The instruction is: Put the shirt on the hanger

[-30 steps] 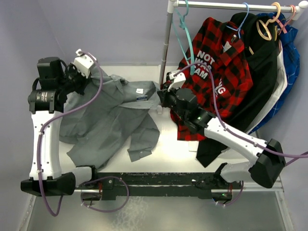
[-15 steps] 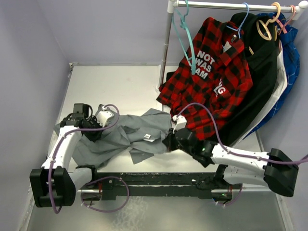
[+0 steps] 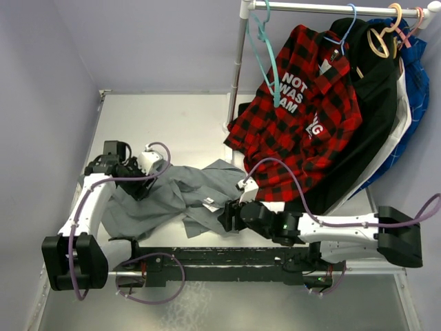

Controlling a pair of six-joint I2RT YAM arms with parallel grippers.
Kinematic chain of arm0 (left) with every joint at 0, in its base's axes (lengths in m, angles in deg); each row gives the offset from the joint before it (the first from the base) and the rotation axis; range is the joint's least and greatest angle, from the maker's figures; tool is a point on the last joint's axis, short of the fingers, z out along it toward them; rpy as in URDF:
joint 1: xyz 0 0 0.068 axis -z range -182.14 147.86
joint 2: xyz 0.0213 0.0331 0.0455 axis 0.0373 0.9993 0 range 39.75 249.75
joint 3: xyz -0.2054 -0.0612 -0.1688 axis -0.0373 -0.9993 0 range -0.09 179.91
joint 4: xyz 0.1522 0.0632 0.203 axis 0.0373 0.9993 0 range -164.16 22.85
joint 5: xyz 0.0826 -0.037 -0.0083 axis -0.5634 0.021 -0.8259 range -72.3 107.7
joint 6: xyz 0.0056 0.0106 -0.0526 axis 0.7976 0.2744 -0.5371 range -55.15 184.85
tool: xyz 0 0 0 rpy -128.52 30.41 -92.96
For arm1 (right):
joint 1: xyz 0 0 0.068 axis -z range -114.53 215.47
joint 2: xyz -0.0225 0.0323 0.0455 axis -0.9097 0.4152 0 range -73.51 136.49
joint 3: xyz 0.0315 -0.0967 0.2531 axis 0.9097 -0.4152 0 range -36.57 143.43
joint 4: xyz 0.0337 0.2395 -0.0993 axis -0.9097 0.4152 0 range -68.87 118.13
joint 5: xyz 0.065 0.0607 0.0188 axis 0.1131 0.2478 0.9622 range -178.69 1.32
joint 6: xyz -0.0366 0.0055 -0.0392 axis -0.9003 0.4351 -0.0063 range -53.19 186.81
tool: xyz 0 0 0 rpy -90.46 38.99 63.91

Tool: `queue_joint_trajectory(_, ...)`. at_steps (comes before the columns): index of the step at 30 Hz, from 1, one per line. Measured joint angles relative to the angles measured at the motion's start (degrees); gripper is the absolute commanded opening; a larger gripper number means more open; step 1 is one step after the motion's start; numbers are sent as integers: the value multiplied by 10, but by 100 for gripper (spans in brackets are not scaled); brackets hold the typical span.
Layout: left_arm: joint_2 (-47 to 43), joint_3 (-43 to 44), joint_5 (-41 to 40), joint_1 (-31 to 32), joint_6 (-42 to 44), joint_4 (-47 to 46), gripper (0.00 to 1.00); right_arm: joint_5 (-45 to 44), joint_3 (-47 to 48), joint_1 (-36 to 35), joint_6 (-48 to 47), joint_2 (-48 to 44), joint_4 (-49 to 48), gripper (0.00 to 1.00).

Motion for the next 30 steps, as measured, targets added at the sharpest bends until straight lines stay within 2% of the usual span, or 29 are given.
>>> queue_joint_trajectory(1,0,12,2,0,2,6,92,-3,0,-4,-12,-13,-2,71)
queue_joint_trajectory(2,0,26,6,0,5,14,99,-6,0,-6,-26,-30,-4,71)
queue_joint_trajectory(8,9,151,75,0,19,89,100,-21,8,-3,-122,-104,-35,71)
queue_joint_trajectory(12,70,276,170,2,30,150,100,-33,49,12,-185,-67,-38,67)
queue_joint_trajectory(14,111,319,198,19,29,166,100,-30,62,24,-209,-41,-44,60)
queue_joint_trajectory(17,162,330,195,80,19,163,98,-13,68,56,-233,-4,-47,49)
queue_joint_trajectory(21,213,329,183,156,9,162,94,3,60,95,-245,6,-44,45)
queue_joint_trajectory(26,271,329,170,171,2,162,93,35,39,107,-243,-17,-45,39)
queue_joint_trajectory(30,281,329,166,170,-6,162,92,62,36,107,-236,-14,-48,38)
